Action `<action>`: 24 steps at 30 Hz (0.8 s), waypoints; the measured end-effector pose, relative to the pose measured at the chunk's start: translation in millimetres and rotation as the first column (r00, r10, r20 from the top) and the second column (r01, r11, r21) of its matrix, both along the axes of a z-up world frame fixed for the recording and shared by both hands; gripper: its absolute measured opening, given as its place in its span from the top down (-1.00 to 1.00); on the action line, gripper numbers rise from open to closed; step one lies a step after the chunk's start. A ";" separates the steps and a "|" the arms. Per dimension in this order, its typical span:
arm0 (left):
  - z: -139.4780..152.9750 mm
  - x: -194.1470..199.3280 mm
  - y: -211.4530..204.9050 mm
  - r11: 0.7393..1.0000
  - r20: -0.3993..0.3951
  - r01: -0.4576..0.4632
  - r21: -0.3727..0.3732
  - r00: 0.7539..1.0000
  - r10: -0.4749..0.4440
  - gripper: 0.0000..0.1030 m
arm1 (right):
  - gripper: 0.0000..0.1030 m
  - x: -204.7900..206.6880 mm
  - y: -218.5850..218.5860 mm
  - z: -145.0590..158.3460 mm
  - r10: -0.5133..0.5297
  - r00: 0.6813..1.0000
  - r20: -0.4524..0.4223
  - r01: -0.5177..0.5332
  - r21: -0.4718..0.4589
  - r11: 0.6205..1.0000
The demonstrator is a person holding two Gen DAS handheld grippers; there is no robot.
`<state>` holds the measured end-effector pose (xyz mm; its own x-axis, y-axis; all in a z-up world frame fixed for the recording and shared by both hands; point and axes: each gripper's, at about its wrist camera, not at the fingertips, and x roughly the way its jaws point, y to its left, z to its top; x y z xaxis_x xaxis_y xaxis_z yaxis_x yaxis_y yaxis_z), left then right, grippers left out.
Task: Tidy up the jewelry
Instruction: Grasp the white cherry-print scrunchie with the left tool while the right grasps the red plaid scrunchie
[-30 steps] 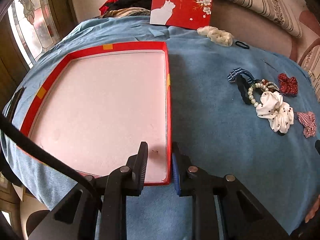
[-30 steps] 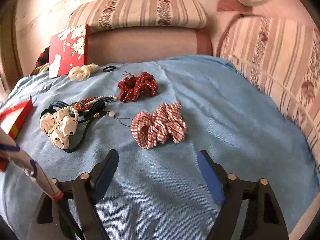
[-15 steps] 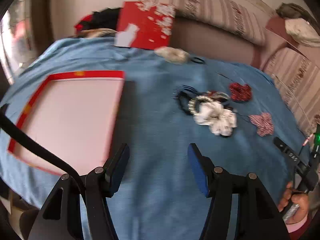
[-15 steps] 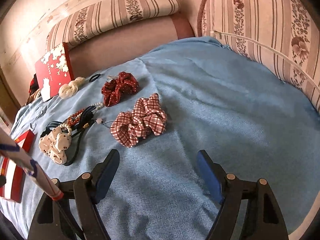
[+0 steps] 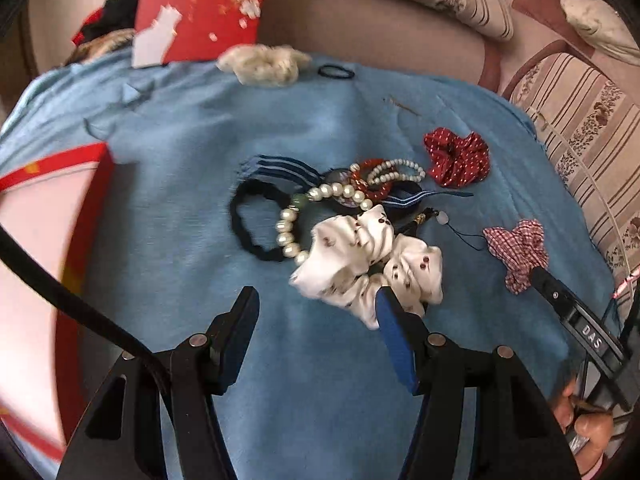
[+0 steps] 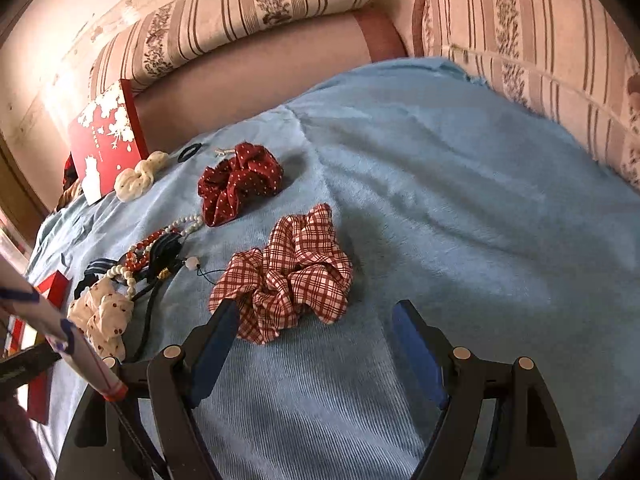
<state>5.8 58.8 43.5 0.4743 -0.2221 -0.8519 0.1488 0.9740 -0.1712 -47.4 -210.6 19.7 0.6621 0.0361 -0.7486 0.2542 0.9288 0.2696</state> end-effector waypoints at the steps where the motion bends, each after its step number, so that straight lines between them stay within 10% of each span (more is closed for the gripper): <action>1: -5.1 5.3 -4.0 1.000 -0.018 0.005 -0.004 1.000 -0.005 -0.07 | -0.55 2.7 0.6 -1.8 0.002 1.000 0.000 -0.002 0.008 1.000; 2: -9.6 9.1 -6.8 1.000 -0.037 0.010 -0.011 0.999 -0.010 0.12 | -0.32 5.2 1.6 -2.4 0.005 1.000 0.000 -0.005 0.010 1.000; 3: -13.5 11.7 -8.1 1.000 -0.063 0.014 -0.018 0.998 -0.015 0.79 | -0.15 8.2 4.1 -2.7 0.015 1.000 -0.001 -0.015 0.005 1.000; 5: -15.7 10.9 -10.0 0.999 -0.095 0.005 -0.041 0.995 -0.009 0.92 | 0.47 13.2 10.0 -4.7 0.055 0.998 -0.010 -0.055 0.011 0.998; 8: -0.2 -9.2 -7.7 0.998 -0.059 0.037 -0.054 0.997 -0.040 0.92 | 0.65 13.1 20.9 -1.7 0.101 0.995 -0.001 -0.101 0.003 0.995; 18: 31.5 -81.2 43.8 0.989 -0.053 0.018 -0.145 0.998 -0.026 0.85 | 0.59 -35.2 54.1 33.5 0.276 0.949 0.152 -0.292 0.103 0.951; 20: 22.9 -84.4 53.2 0.992 -0.057 -0.024 -0.127 0.998 0.016 0.66 | 0.01 -36.3 57.1 30.2 0.269 0.953 0.136 -0.283 0.094 0.954; 24: 9.5 -96.1 69.2 0.984 -0.069 -0.127 -0.125 0.990 0.119 0.35 | -0.09 -37.5 52.4 26.5 0.205 0.972 0.112 -0.212 0.055 0.976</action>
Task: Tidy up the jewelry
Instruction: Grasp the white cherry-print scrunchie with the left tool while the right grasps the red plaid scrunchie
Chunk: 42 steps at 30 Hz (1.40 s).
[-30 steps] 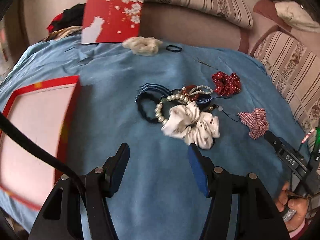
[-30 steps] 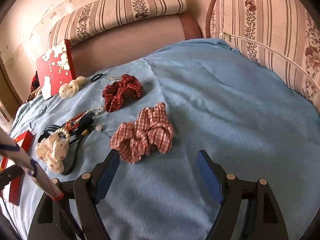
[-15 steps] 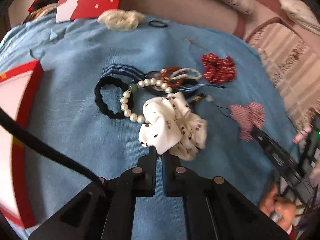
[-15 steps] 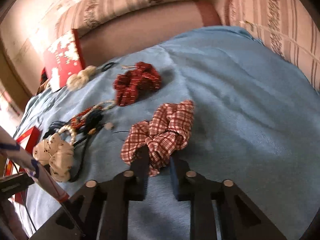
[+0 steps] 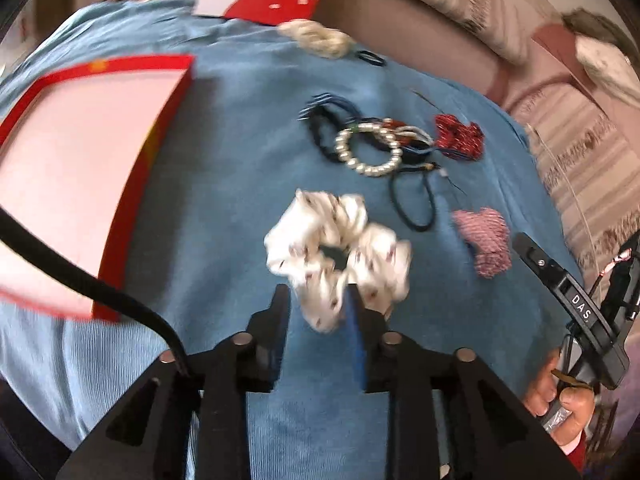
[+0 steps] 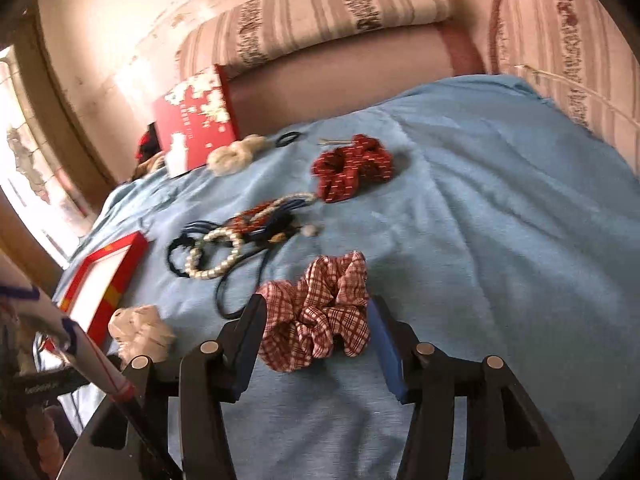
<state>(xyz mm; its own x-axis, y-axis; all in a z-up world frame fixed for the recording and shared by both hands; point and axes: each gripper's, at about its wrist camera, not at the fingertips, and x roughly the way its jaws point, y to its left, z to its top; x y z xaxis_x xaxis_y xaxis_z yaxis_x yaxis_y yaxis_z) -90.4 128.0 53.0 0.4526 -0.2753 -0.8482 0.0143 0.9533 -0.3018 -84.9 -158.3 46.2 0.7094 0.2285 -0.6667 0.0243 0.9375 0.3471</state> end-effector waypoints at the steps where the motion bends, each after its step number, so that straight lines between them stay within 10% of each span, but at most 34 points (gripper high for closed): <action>1: -1.1 -5.7 2.8 1.000 0.008 -0.022 -0.009 1.000 0.022 0.18 | -0.10 -0.2 -4.3 0.0 -0.021 1.000 -0.002 0.021 0.002 1.000; 4: -4.3 -21.7 9.6 0.998 0.034 -0.069 0.001 0.997 0.069 -0.11 | -0.12 -3.8 -13.7 -1.1 -0.071 0.997 -0.016 0.071 0.015 0.997; 14: -22.6 -59.2 2.6 0.987 0.138 -0.014 0.160 0.990 -0.008 -0.19 | -0.14 -41.0 1.6 -1.1 -0.096 0.995 -0.027 0.094 -0.050 0.994; 20: -32.0 -65.7 -18.2 0.954 0.162 0.049 0.295 0.982 -0.101 -0.58 | -0.17 -54.3 17.4 -2.3 -0.092 0.996 -0.021 0.088 -0.127 0.988; 25: -37.4 -63.5 -19.1 0.960 0.127 0.097 0.263 0.983 -0.134 -1.00 | -0.17 -55.5 21.3 -7.4 -0.101 0.994 -0.039 0.094 -0.143 0.985; 32: -34.8 -69.5 -18.8 0.952 0.125 0.106 0.287 0.981 -0.147 -0.97 | -0.17 -52.0 23.2 -11.8 -0.104 0.993 -0.050 0.095 -0.157 0.983; 36: -17.5 -71.2 -11.7 0.966 0.120 0.096 0.241 0.984 -0.128 -0.46 | -0.17 -49.9 21.0 -15.2 -0.112 0.992 -0.063 0.101 -0.154 0.983; 42: 18.1 -50.8 6.7 0.984 0.158 0.070 0.164 0.983 -0.096 -0.42 | -0.17 -36.5 17.3 -8.5 -0.091 0.994 -0.064 0.082 -0.120 0.989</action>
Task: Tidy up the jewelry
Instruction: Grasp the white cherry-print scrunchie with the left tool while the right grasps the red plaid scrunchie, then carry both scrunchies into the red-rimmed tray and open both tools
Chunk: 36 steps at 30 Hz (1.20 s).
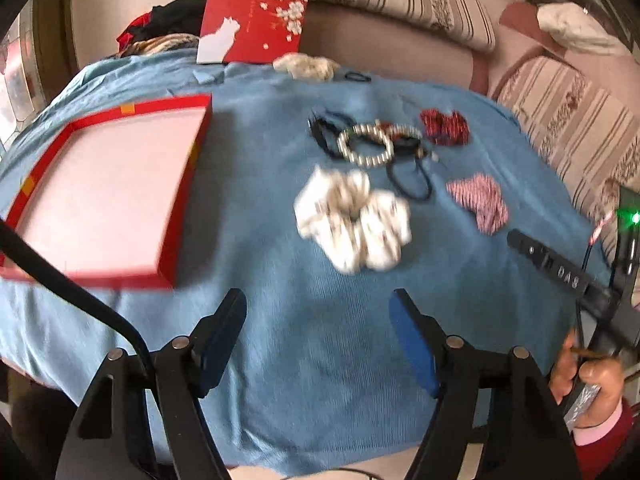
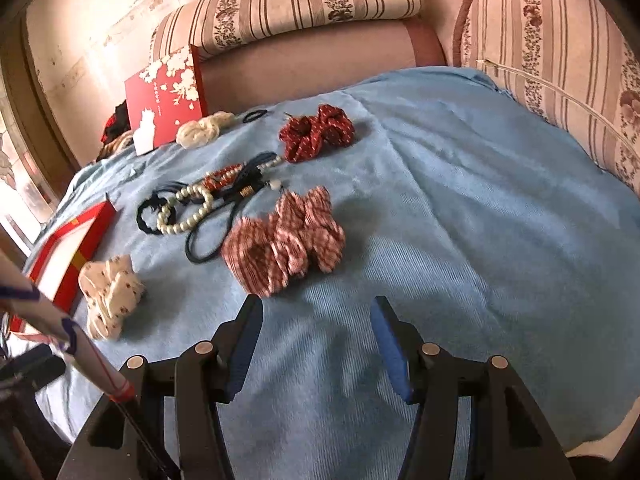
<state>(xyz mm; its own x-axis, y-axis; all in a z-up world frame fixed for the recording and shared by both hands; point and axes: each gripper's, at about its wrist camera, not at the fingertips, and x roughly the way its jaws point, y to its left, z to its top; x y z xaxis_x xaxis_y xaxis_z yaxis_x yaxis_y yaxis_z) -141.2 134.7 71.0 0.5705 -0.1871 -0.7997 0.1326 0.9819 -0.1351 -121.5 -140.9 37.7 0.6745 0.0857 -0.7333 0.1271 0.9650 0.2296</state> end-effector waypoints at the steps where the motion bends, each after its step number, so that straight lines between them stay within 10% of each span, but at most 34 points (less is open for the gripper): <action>1: 4.1 6.5 0.5 1.000 0.003 0.006 0.000 1.000 -0.005 -0.42 | -0.17 2.8 0.6 1.1 0.003 1.000 0.001 -0.003 0.000 1.000; 14: -28.2 93.1 0.5 0.989 -0.123 0.040 -0.145 0.991 -0.058 -0.41 | -0.18 51.3 -11.2 -15.1 -0.008 0.997 -0.082 0.018 0.117 0.993; 18: -41.8 91.8 -11.6 0.986 -0.158 0.078 -0.150 0.982 -0.102 0.61 | -0.06 58.2 -6.7 -21.4 0.001 0.995 -0.096 0.011 0.119 0.993; 19: -43.3 89.8 -14.9 0.988 -0.160 0.080 -0.135 0.982 -0.101 0.82 | 0.30 58.8 -5.2 -21.3 0.009 0.995 -0.096 0.003 0.116 0.993; 20: -42.3 88.3 -15.5 0.988 -0.160 0.079 -0.134 0.982 -0.101 0.82 | 0.63 60.2 -2.2 -21.5 0.031 0.994 -0.105 -0.018 0.123 0.992; 23: -30.5 77.3 -9.4 0.984 -0.140 0.067 -0.166 0.986 -0.091 0.83 | 0.75 54.3 3.5 -11.8 0.056 0.994 -0.094 -0.044 0.127 0.991; 36: 45.2 26.7 76.4 0.995 0.079 -0.031 -0.097 0.996 0.039 0.83 | 0.76 6.6 85.0 76.2 0.297 0.954 0.049 -0.300 0.067 0.952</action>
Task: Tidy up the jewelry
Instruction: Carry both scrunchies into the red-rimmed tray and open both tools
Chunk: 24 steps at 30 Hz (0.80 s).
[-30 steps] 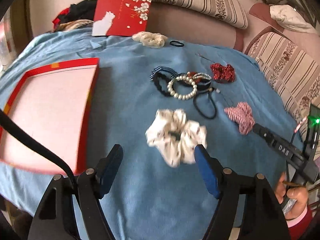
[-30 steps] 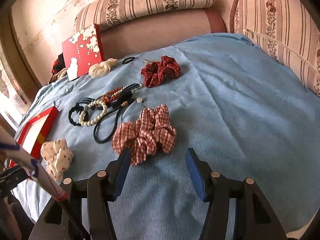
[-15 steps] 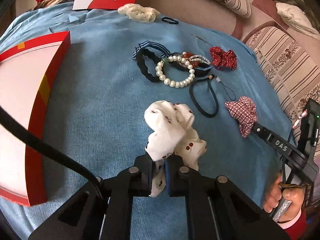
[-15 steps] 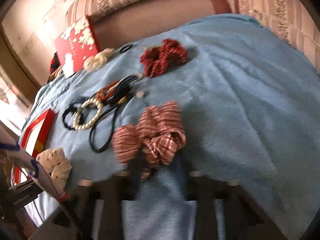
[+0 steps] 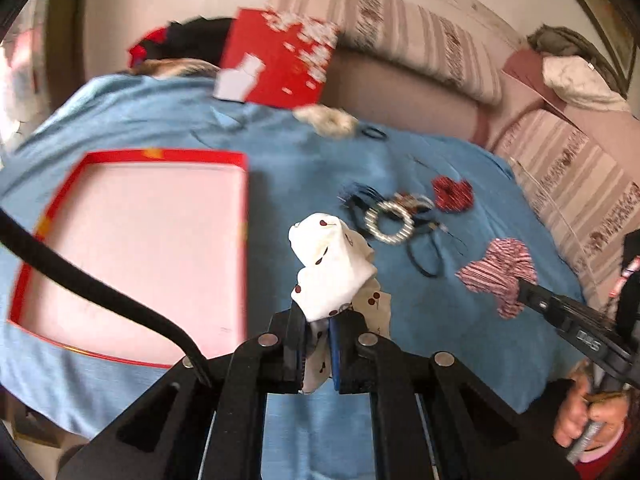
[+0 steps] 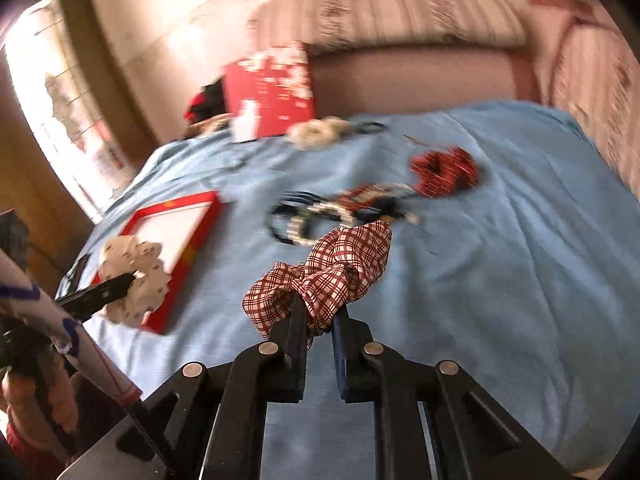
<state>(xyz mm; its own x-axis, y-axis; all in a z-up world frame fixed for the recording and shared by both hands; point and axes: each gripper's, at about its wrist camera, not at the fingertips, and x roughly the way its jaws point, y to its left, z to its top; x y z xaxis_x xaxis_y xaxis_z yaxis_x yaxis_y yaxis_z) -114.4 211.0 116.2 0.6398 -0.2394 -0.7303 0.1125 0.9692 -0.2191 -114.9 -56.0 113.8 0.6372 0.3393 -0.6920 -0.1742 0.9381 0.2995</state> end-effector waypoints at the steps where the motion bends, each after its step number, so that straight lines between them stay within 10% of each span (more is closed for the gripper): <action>1: 1.1 0.4 9.8 1.000 0.004 -0.019 -0.001 1.000 0.019 0.83 | 0.76 1.0 8.1 2.5 0.019 1.000 0.004 -0.019 -0.001 1.000; 13: -14.7 64.5 118.6 0.961 -0.052 -0.269 -0.065 0.962 0.266 0.83 | 0.76 64.7 148.6 7.8 0.247 0.969 0.000 -0.246 -0.068 0.967; 24: -43.7 137.7 213.6 0.871 -0.099 -0.492 -0.009 0.867 0.488 0.83 | 0.76 172.0 266.1 -25.8 0.322 0.945 -0.058 -0.326 -0.078 0.942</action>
<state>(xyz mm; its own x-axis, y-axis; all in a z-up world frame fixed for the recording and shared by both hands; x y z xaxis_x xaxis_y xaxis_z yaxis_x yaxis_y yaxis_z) 23.3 424.7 72.6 0.6125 0.0625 -0.7880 -0.3968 0.8865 -0.2381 57.1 210.1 88.1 0.4712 0.4605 -0.7522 -0.4612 0.8556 0.2349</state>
